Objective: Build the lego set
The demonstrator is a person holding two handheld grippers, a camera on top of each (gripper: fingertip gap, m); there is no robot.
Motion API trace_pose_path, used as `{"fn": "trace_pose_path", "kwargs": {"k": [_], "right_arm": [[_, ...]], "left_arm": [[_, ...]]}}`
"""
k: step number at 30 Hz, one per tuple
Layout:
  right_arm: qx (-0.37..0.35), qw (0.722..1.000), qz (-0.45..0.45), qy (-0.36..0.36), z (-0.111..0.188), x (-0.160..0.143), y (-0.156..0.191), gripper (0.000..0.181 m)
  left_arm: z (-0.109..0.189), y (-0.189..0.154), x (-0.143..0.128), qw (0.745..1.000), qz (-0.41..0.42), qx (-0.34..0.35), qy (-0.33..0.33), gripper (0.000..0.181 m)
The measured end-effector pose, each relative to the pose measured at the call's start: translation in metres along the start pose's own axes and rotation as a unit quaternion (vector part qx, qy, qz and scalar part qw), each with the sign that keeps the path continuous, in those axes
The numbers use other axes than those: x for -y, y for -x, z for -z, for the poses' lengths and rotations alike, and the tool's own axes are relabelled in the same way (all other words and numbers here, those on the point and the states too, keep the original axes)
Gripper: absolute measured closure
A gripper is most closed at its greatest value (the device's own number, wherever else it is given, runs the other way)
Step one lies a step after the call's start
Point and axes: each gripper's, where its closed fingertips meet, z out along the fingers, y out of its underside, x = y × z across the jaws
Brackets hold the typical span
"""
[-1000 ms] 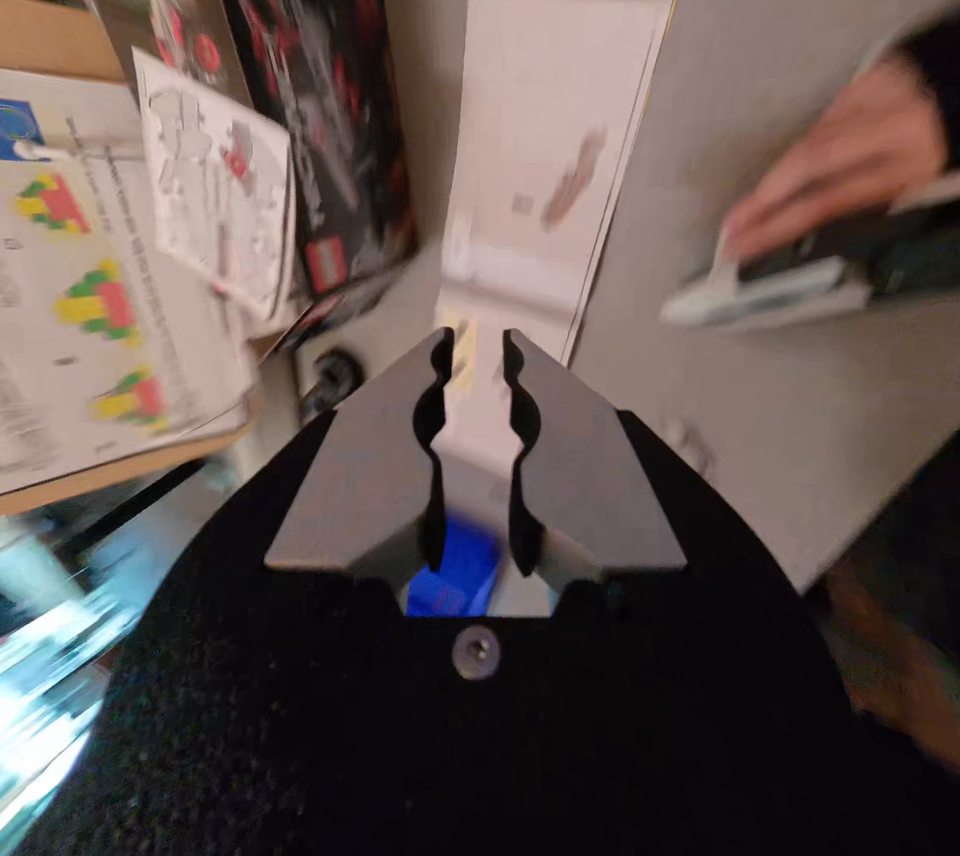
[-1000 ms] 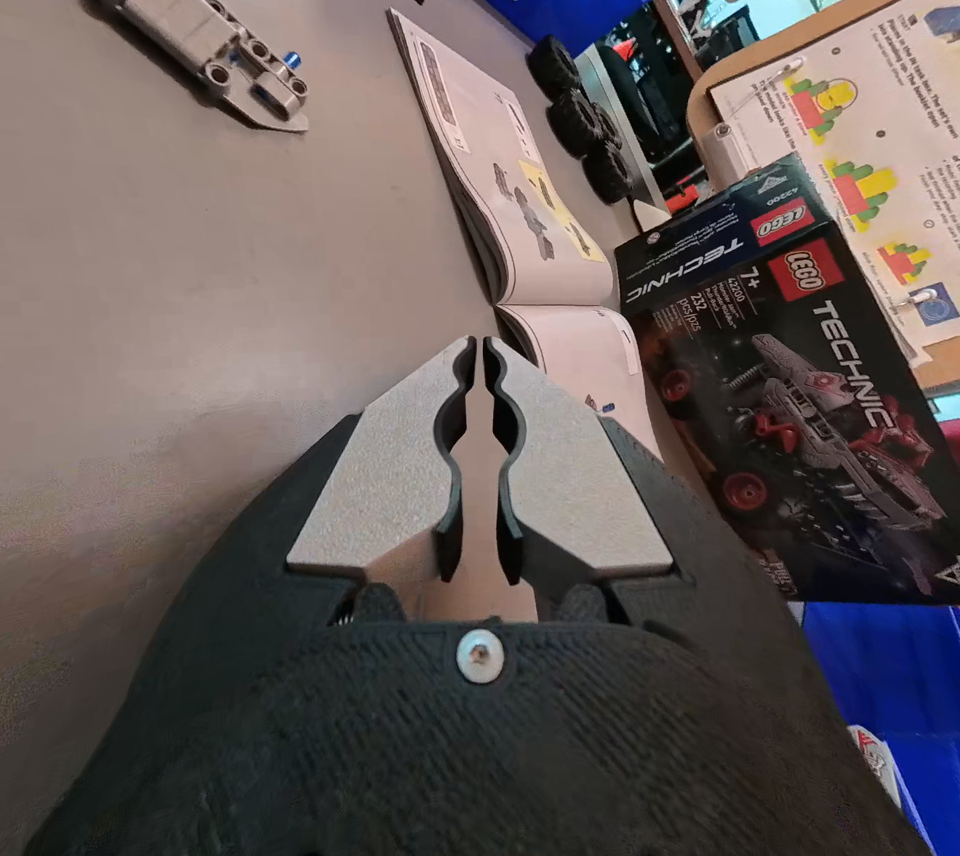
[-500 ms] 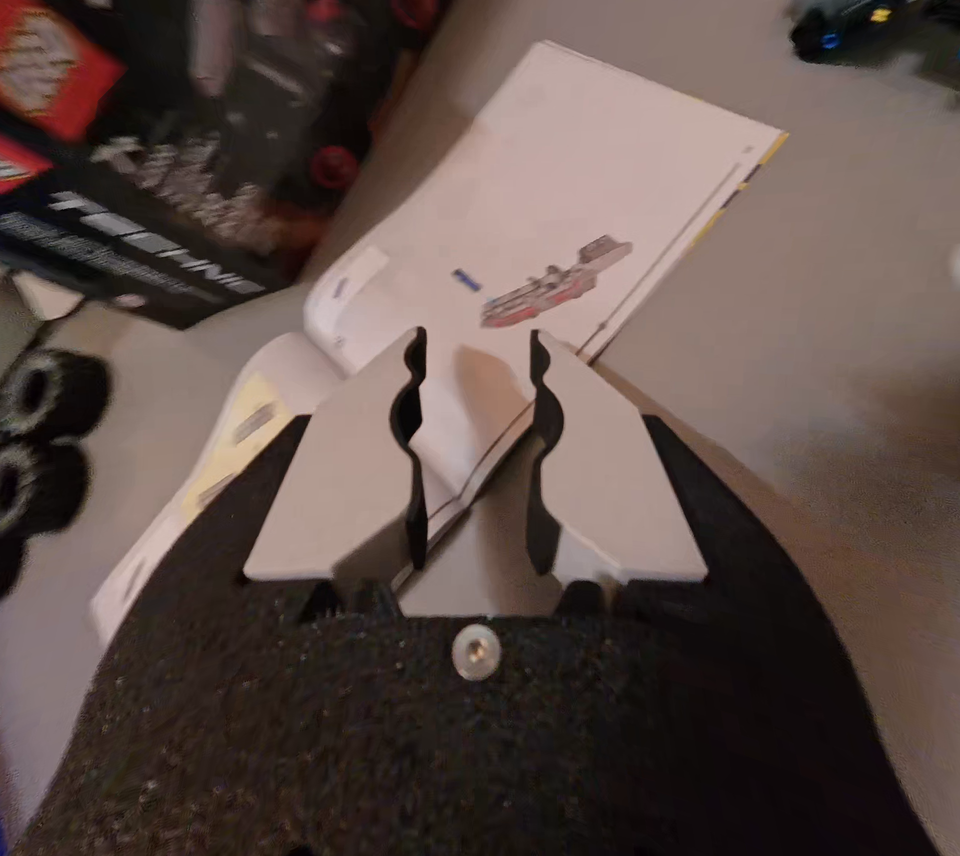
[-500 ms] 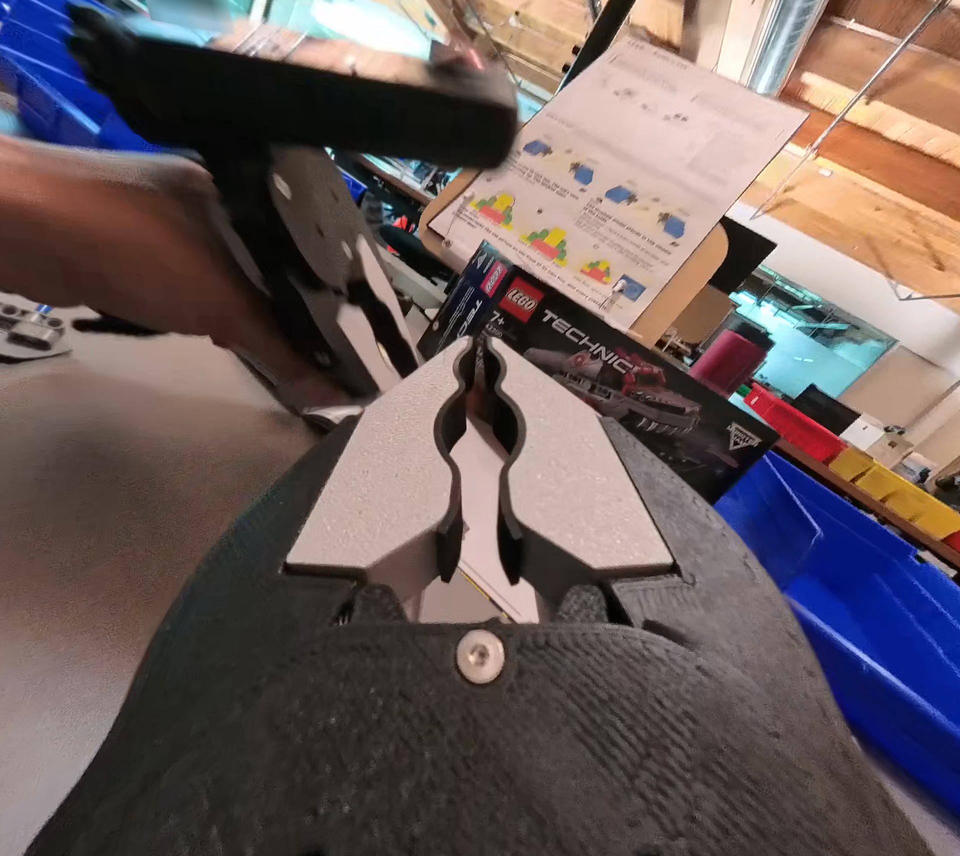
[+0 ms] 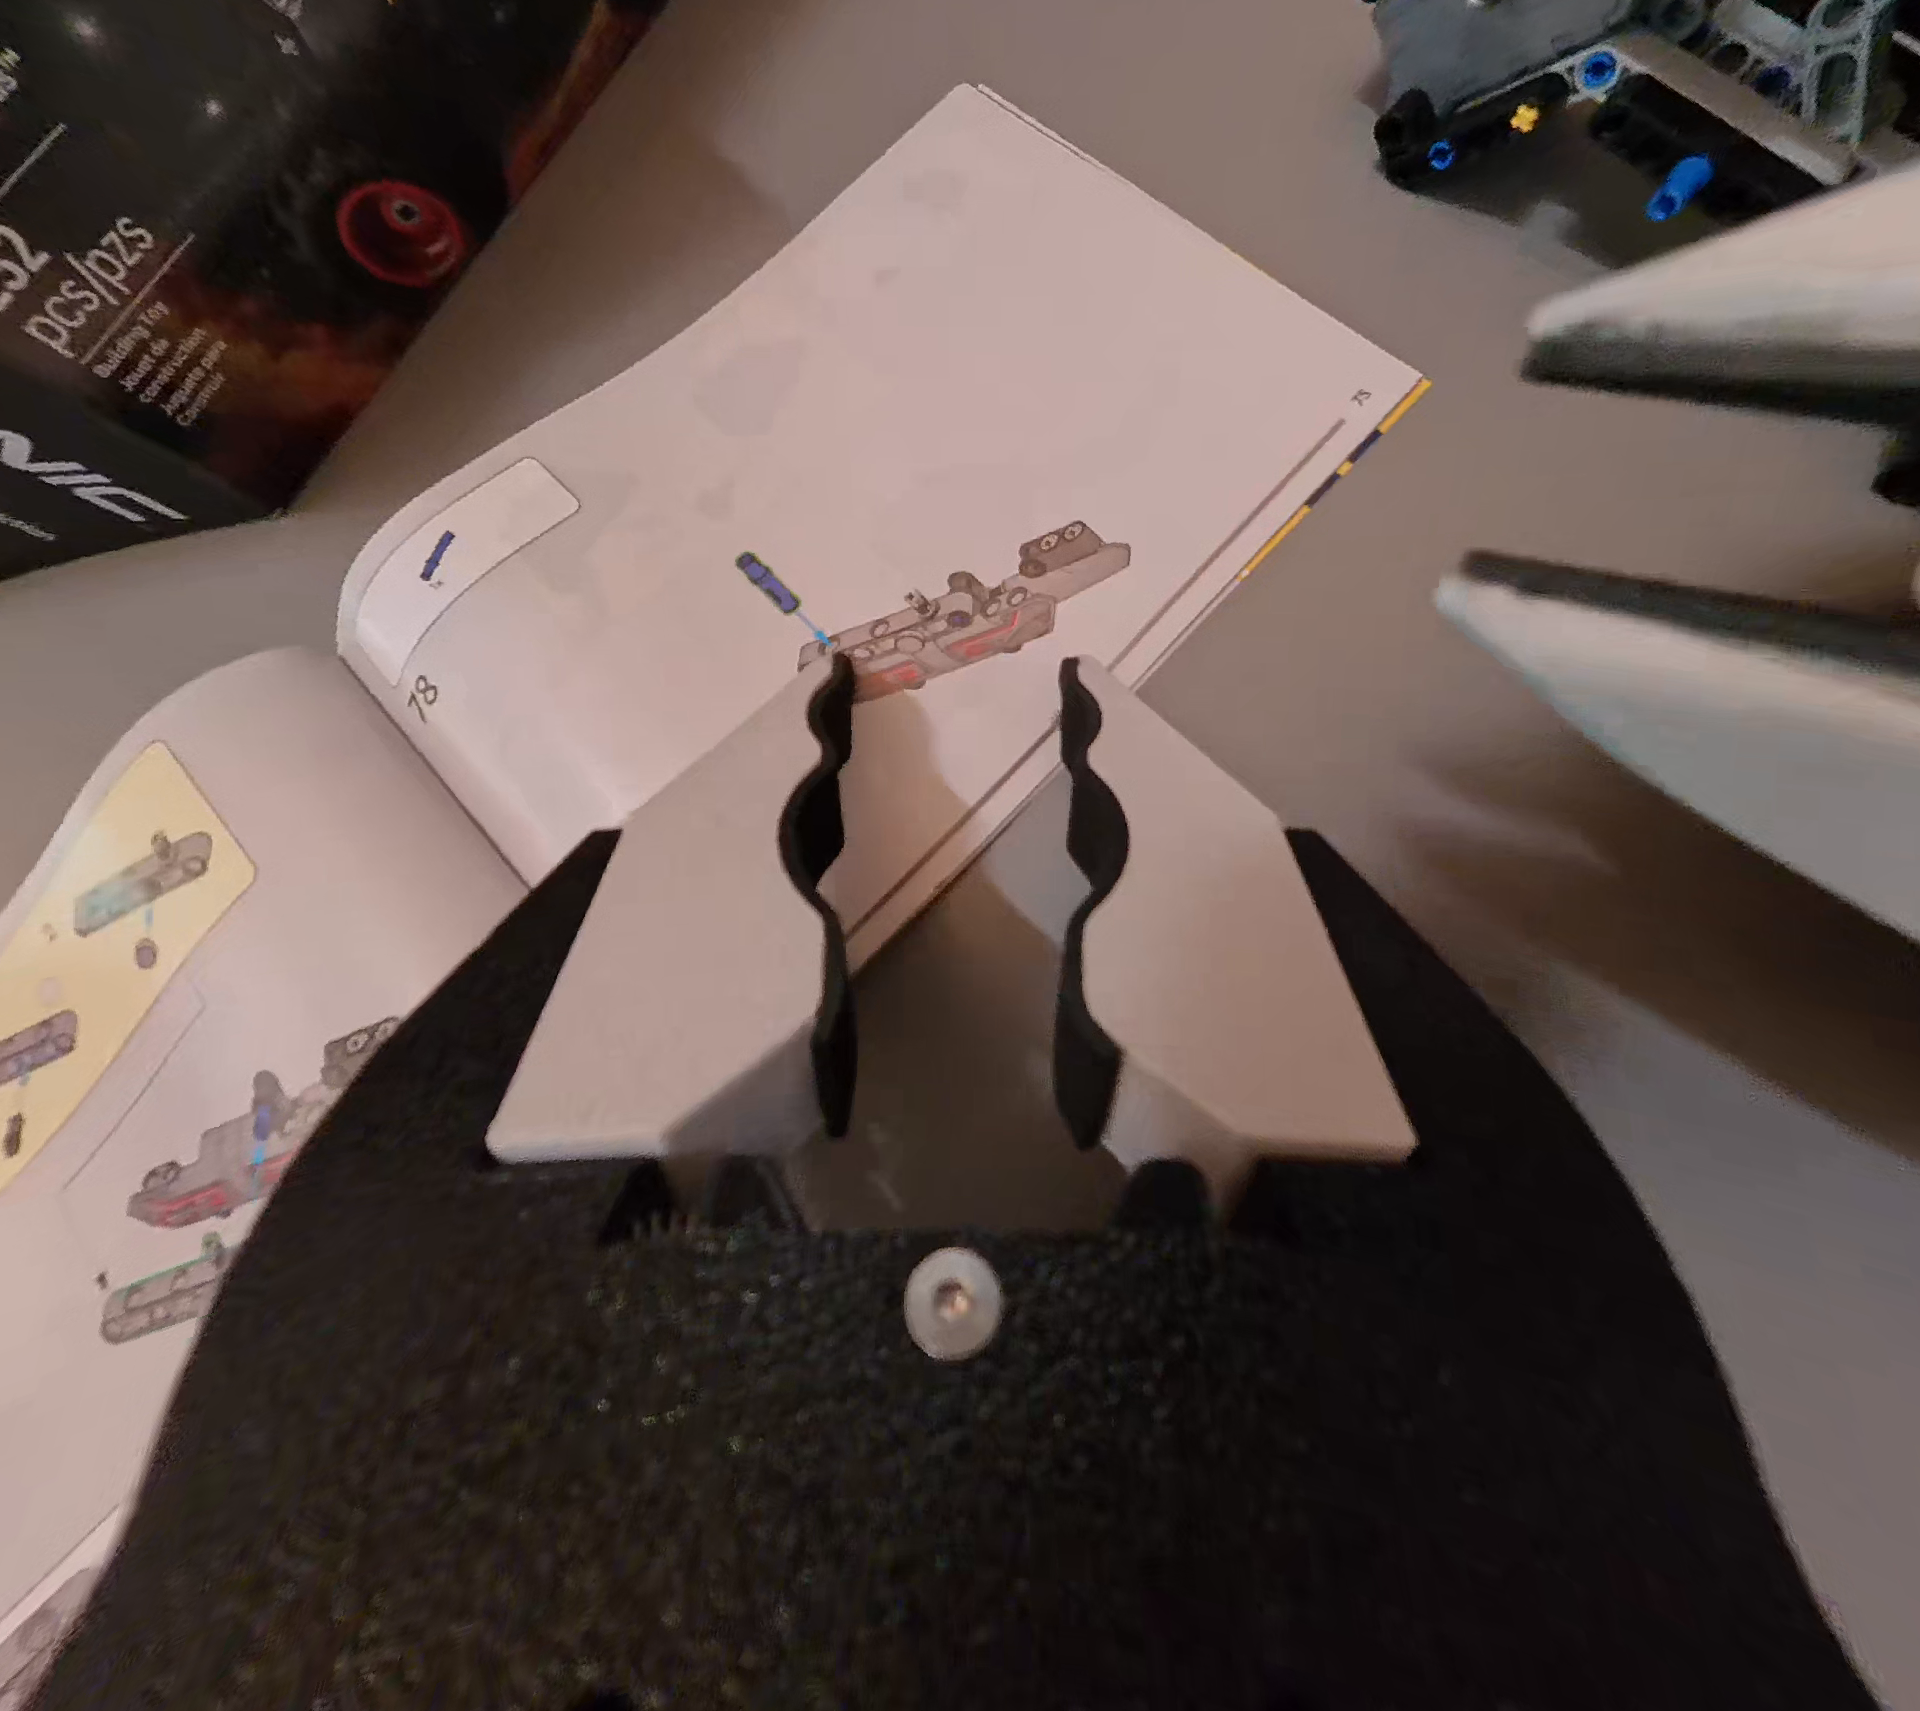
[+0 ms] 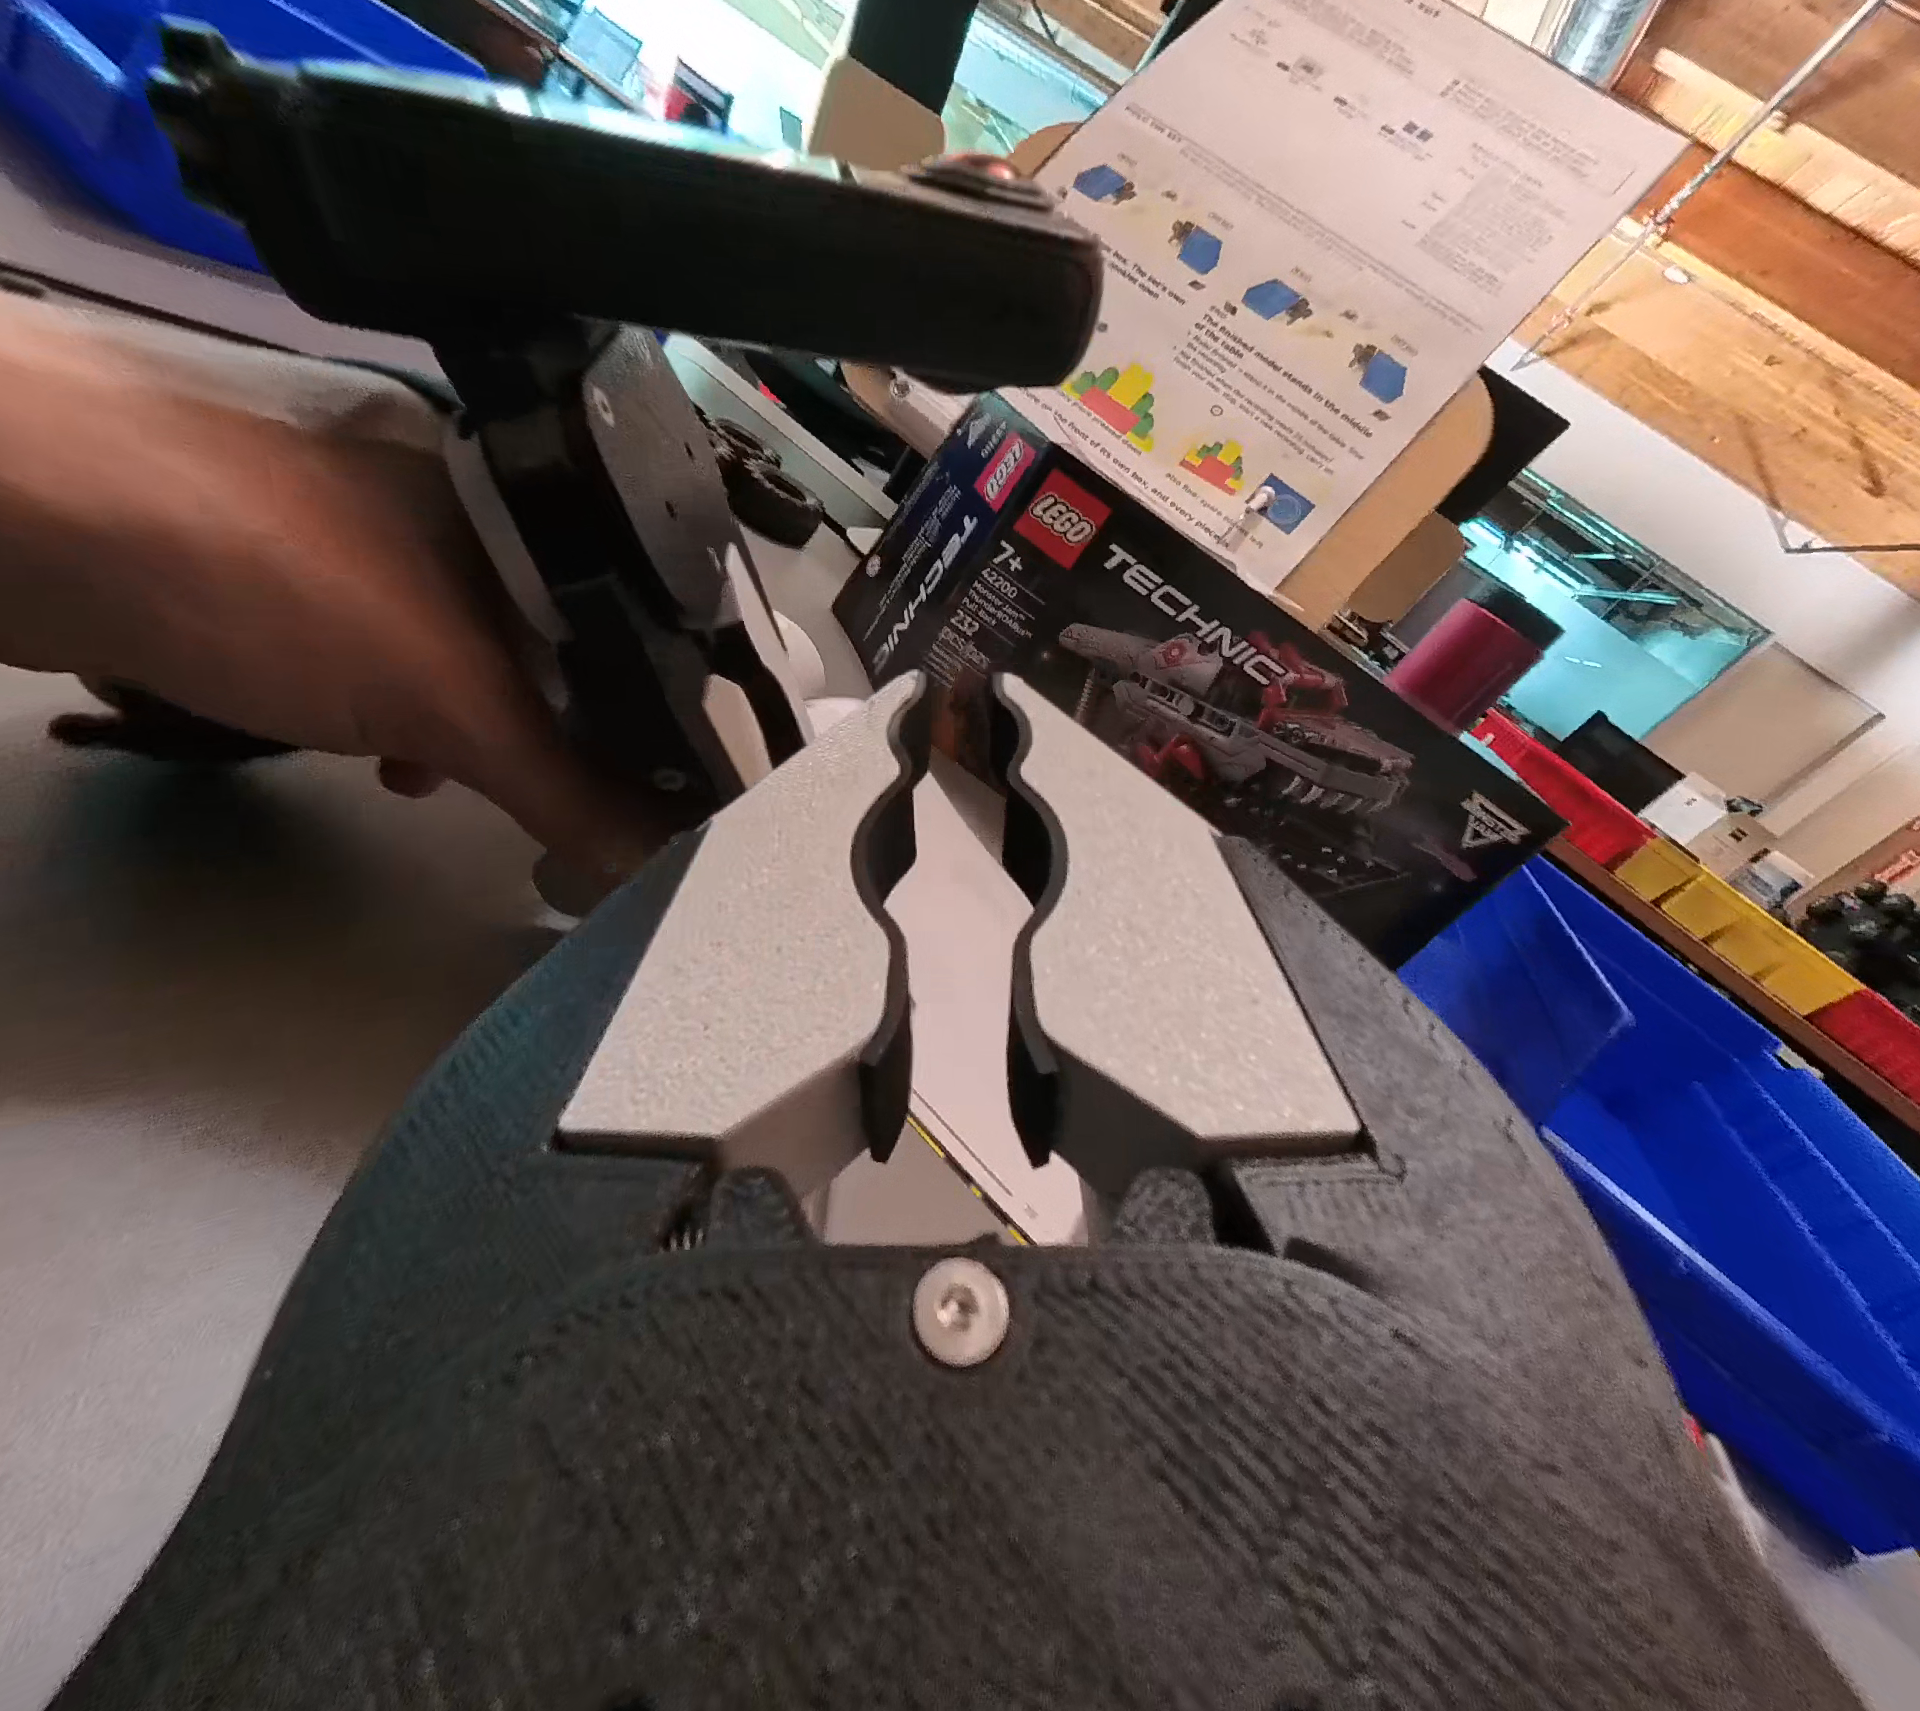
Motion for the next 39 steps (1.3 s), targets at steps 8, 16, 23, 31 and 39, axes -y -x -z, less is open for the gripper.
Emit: {"fn": "trace_pose_path", "kwargs": {"k": [8,16,23,31,39], "right_arm": [[-0.012,1.0,0.0,0.011,0.0,-0.004,-0.003,0.173],[-0.004,1.0,-0.003,0.022,-0.003,-0.009,-0.001,0.173],[0.001,1.0,-0.001,0.025,-0.004,-0.01,0.001,0.173],[0.019,1.0,-0.012,0.01,-0.003,-0.005,0.006,0.173],[0.109,0.993,0.035,0.007,-0.01,-0.001,0.047,0.173]], "left_arm": [[0.008,0.0,-0.005,0.999,-0.03,0.014,0.002,0.143],[0.013,0.0,-0.01,0.999,-0.046,0.019,0.012,0.143],[0.015,0.002,-0.008,0.999,-0.035,0.018,0.009,0.14],[0.1,0.026,-0.006,0.994,0.013,-0.053,-0.097,0.146],[0.154,0.073,-0.11,0.981,-0.078,-0.176,-0.026,0.151]]}}
